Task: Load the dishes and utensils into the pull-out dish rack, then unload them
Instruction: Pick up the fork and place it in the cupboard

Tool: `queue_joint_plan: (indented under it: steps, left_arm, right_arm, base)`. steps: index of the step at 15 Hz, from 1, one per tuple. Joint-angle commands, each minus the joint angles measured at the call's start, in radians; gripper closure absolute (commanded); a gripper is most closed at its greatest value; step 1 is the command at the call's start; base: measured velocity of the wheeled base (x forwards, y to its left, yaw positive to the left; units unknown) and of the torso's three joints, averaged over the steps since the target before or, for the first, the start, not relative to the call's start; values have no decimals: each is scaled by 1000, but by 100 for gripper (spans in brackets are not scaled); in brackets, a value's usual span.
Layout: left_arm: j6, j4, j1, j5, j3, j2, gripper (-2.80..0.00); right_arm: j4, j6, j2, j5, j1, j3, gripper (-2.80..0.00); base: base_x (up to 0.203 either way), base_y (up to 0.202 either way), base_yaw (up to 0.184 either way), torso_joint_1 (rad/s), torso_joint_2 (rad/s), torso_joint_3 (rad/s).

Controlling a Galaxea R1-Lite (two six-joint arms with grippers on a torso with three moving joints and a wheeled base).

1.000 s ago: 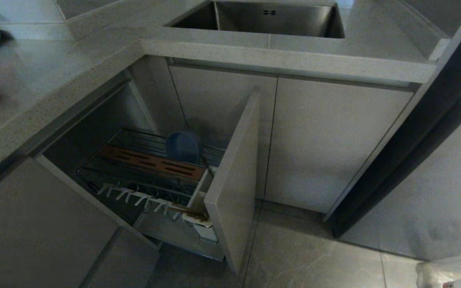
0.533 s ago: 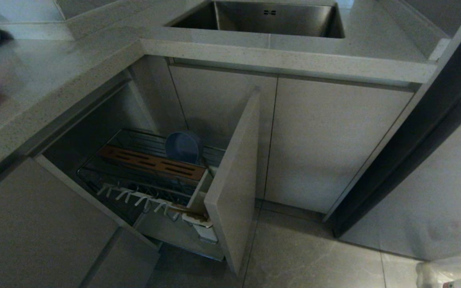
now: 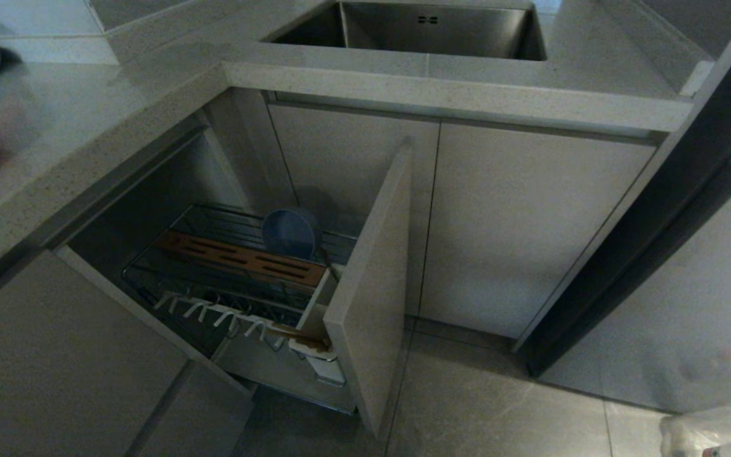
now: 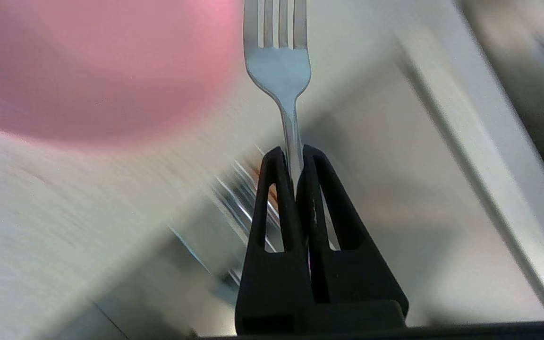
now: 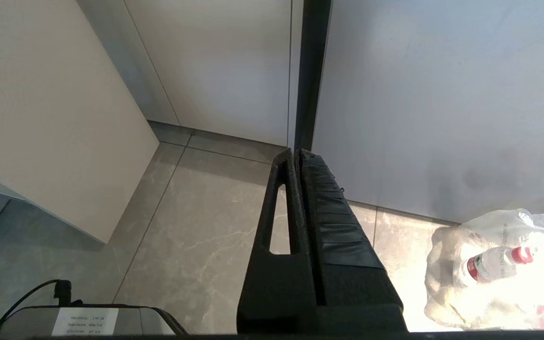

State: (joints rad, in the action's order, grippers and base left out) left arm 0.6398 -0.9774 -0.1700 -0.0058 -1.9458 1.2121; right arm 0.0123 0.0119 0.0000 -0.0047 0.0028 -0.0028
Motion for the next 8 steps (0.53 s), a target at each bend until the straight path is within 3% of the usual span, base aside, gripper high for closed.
queue_joint_plan:
  steps: [1, 5, 8]
  left_arm:
    - [8, -28, 112, -92, 30, -61, 0]
    - [8, -81, 264, -206, 129, -49, 0]
    - [7, -133, 311, -264, 175, 41, 0]
  right_arm:
    - [0, 0, 1, 0, 0, 0, 0]
    - [0, 0, 1, 0, 0, 0, 0]
    - [0, 0, 0, 0, 0, 0, 0]
  base:
    - [0, 0, 0, 0, 0, 0]
    - [0, 0, 0, 0, 0, 0]
    - [0, 0, 0, 0, 0, 0]
